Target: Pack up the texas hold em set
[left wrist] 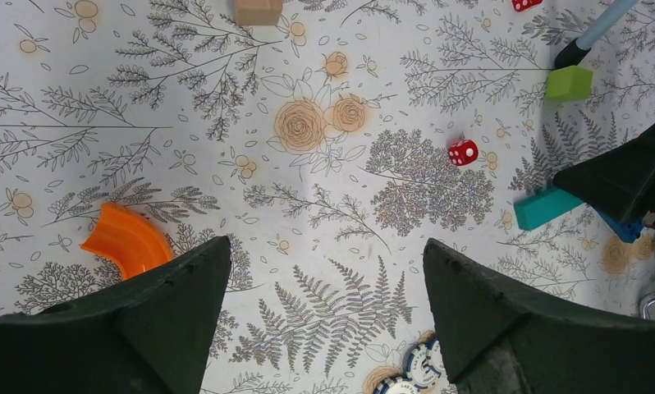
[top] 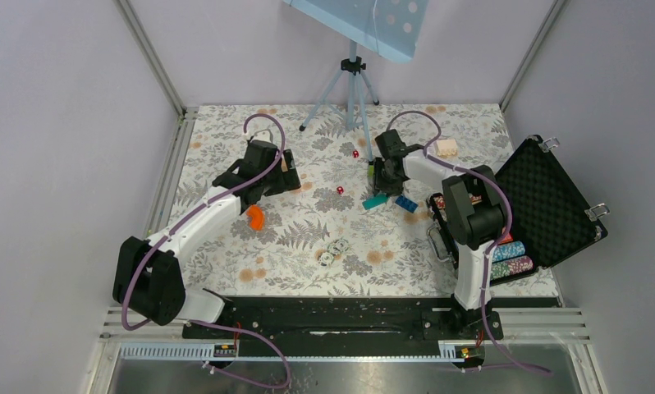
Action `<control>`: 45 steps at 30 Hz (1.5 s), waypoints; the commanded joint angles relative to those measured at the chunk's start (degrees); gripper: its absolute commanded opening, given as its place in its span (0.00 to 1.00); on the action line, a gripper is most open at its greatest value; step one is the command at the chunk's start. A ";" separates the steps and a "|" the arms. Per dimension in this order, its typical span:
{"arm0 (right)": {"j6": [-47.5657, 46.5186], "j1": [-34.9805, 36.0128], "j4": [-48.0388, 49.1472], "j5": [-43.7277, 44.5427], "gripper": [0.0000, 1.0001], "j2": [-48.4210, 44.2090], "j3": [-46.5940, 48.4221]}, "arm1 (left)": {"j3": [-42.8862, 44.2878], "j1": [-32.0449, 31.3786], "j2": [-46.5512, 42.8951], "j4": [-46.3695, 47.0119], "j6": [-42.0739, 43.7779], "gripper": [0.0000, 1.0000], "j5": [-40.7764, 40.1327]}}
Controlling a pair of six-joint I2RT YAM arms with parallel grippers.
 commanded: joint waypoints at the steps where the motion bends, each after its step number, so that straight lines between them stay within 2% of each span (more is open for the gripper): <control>1: -0.94 3.37 -0.76 -1.61 0.48 -2.85 -2.19 | -0.30 0.27 -2.25 2.68 -0.21 0.86 0.68; 7: 0.20 6.86 -0.80 -3.31 0.48 -5.58 -5.25 | -0.73 0.25 -2.79 2.57 -0.30 0.86 0.49; 15: 1.08 7.12 -0.62 -0.18 0.55 -9.84 -12.33 | -1.52 0.25 -3.02 3.01 -0.74 0.86 1.31; 25: -0.56 8.44 -0.65 -0.79 0.50 -13.68 -18.45 | -1.52 0.26 -3.18 2.97 -0.75 0.86 1.39; 33: -1.10 9.78 2.22 -2.98 0.49 -18.58 -23.63 | -1.50 0.25 -3.06 2.88 -0.86 0.86 1.46; 36: -0.99 9.71 3.38 0.55 0.55 -21.49 -25.04 | -1.33 0.30 -3.13 2.80 -0.79 0.86 1.42; 40: -1.08 9.78 6.15 1.12 0.57 -26.74 -26.95 | -0.97 0.30 -3.40 2.43 -0.40 0.87 1.24; 45: -5.11 9.98 9.48 -4.72 0.61 -29.11 -27.23 | 2.50 2.15 -3.84 -1.51 1.77 0.99 3.03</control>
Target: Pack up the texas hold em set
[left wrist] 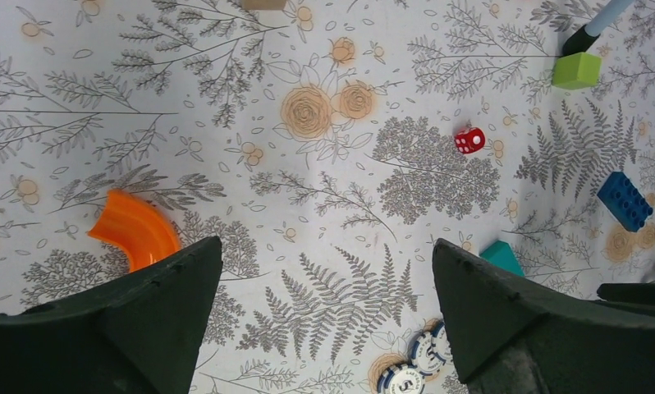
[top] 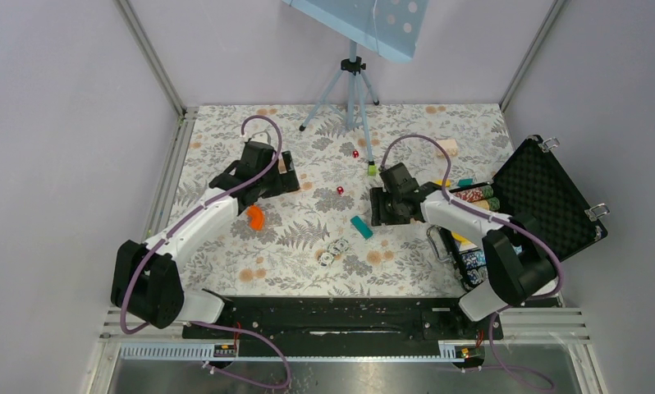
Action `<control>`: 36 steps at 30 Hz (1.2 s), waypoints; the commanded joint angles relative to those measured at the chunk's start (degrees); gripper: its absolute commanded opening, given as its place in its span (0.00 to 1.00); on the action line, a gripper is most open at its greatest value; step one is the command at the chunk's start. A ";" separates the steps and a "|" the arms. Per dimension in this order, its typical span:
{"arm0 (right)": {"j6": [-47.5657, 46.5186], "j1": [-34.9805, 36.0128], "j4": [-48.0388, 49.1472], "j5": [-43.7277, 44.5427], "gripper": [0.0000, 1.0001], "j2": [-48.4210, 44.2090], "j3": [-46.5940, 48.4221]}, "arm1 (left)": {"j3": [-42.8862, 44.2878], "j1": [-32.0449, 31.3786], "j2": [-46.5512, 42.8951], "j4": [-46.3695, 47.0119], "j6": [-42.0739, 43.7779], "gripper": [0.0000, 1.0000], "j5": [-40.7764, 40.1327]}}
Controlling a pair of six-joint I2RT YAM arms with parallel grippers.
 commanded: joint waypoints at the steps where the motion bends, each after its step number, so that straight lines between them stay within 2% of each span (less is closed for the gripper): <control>1: -4.93 0.89 4.22 -4.53 0.62 -2.10 1.03 | 4.09 2.51 -2.96 -1.35 1.77 0.99 2.68; 7: -8.90 3.74 4.14 -6.79 0.74 1.94 2.96 | 3.51 7.37 -5.26 -1.29 1.12 0.99 7.30; 15: -11.16 5.79 5.46 -5.90 0.75 6.09 3.96 | 1.29 10.37 -7.00 -0.38 0.44 0.99 11.16; 34: -12.39 9.27 1.08 3.56 0.48 10.45 6.44 | 0.56 13.13 -7.22 0.32 -0.88 0.98 14.35; 36: -12.33 9.38 0.66 3.86 0.39 10.34 6.36 | 0.55 13.28 -7.19 0.48 -1.07 0.98 14.79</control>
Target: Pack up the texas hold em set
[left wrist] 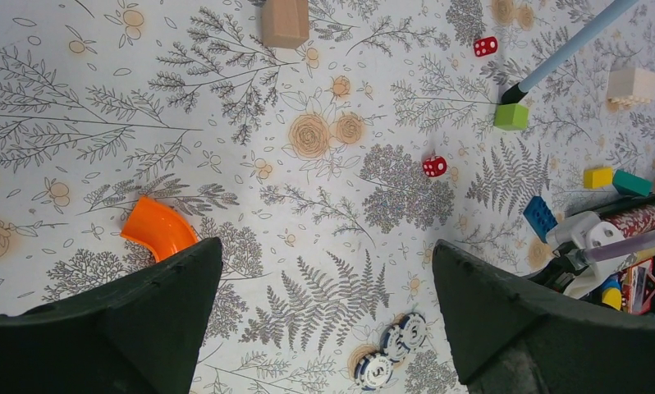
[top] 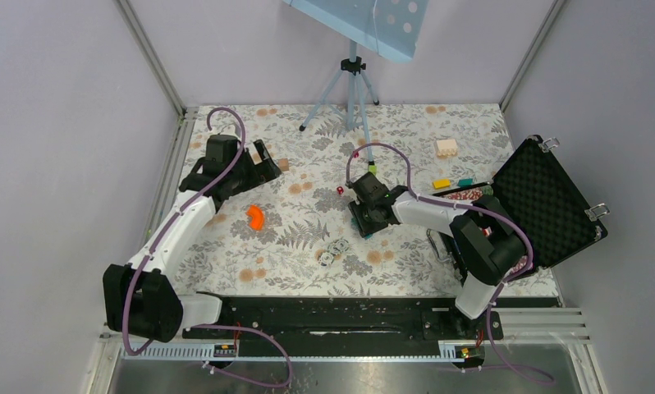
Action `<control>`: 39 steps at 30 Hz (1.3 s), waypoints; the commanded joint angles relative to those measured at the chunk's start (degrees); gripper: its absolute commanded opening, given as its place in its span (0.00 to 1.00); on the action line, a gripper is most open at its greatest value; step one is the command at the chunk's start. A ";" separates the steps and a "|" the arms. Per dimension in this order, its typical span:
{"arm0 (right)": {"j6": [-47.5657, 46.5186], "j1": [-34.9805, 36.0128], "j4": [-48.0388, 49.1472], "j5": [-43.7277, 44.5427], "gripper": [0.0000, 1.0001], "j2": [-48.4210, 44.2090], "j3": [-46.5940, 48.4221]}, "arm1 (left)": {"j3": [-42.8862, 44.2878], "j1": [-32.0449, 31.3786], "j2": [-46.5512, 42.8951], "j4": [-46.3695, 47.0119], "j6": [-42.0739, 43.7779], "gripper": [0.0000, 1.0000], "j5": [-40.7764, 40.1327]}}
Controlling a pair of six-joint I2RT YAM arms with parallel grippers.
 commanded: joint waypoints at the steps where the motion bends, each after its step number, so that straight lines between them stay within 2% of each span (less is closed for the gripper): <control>1: -0.53 0.84 -2.56 3.26 0.33 0.29 1.43 | -0.31 0.56 -1.60 2.97 -0.78 0.98 2.20; 6: -0.76 0.88 -2.82 2.51 0.02 -1.94 1.38 | 0.80 1.25 -0.97 2.49 -1.23 0.98 5.56; 7: -1.29 0.85 -3.52 1.81 0.00 -2.62 1.95 | 1.56 1.45 -0.78 2.13 -1.27 0.97 6.76; 11: -3.46 0.89 -5.59 -0.87 0.00 -8.43 3.35 | 4.55 1.93 -1.25 0.77 -1.33 0.97 10.83; 16: -8.11 1.02 -1.58 -15.49 0.00 -20.95 1.57 | 7.19 1.89 -1.40 -2.54 -2.45 0.95 17.44; 21: -11.80 1.20 -2.74 -26.16 0.00 -25.22 4.29 | 5.33 -0.28 -2.37 -2.25 -4.79 0.88 26.80; 26: -16.80 2.68 -4.47 -27.08 0.00 -26.46 6.11 | 6.13 -4.20 -3.39 -1.95 -8.59 0.86 30.03; 29: -18.57 3.24 -4.31 -25.64 0.00 -27.49 6.40 | 6.80 -6.00 -3.83 -1.86 -10.22 0.81 31.03; 39: -19.24 4.51 -3.15 -24.24 0.00 -28.00 8.51 | 5.16 -14.22 -3.63 0.50 -13.04 0.70 29.27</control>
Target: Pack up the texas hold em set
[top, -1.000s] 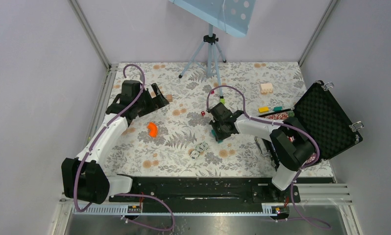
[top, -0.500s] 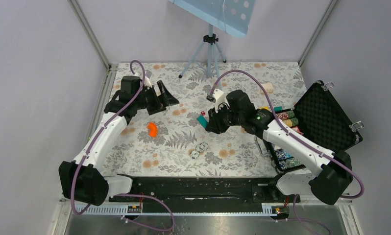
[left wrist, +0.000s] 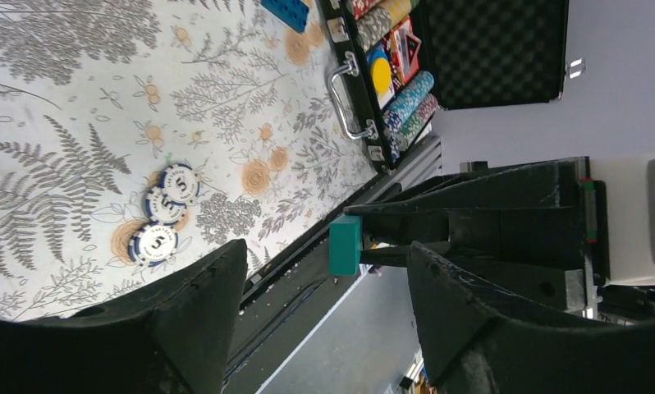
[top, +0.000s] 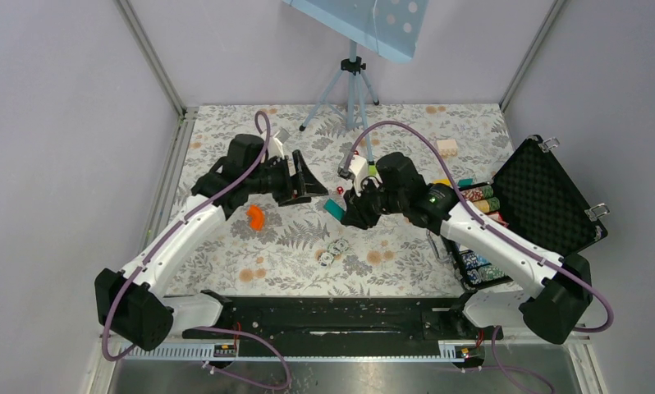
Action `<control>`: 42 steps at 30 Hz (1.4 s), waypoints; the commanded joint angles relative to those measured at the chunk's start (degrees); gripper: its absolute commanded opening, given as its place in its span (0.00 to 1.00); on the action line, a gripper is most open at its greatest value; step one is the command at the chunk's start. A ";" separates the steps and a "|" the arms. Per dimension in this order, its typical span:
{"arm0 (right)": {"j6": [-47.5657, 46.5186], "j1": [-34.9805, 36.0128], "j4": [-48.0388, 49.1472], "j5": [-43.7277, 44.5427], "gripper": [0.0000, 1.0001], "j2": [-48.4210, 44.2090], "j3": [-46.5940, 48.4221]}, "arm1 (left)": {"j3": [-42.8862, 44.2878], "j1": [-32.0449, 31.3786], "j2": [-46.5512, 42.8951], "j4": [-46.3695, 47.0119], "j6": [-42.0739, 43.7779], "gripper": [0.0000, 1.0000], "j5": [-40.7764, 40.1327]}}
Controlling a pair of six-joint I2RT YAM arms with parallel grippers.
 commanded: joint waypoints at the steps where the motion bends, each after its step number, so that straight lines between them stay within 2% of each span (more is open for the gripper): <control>1: -1.48 1.44 1.02 -0.04 0.00 -1.71 3.47 | 0.41 -2.04 -1.56 3.89 -2.63 0.69 0.34; 7: -1.48 2.12 1.12 0.33 0.00 -1.77 3.92 | 0.93 -3.39 -1.17 3.95 -2.85 0.63 -0.90; 15: -1.45 2.44 1.66 1.60 0.00 -2.13 3.71 | 0.79 -4.32 -1.07 4.59 -2.85 0.49 -0.51; 24: -1.13 2.48 2.99 2.14 0.00 -2.98 3.27 | 0.69 -5.46 -0.49 4.64 -2.59 0.44 -0.51; 37: -1.21 2.46 3.01 2.12 0.00 -3.20 3.00 | 1.24 -6.53 0.03 4.63 -2.48 0.28 -0.41; 42: -1.56 2.49 3.01 2.66 0.00 -3.38 2.91 | 1.47 -6.95 -0.08 4.62 -2.46 0.27 -0.37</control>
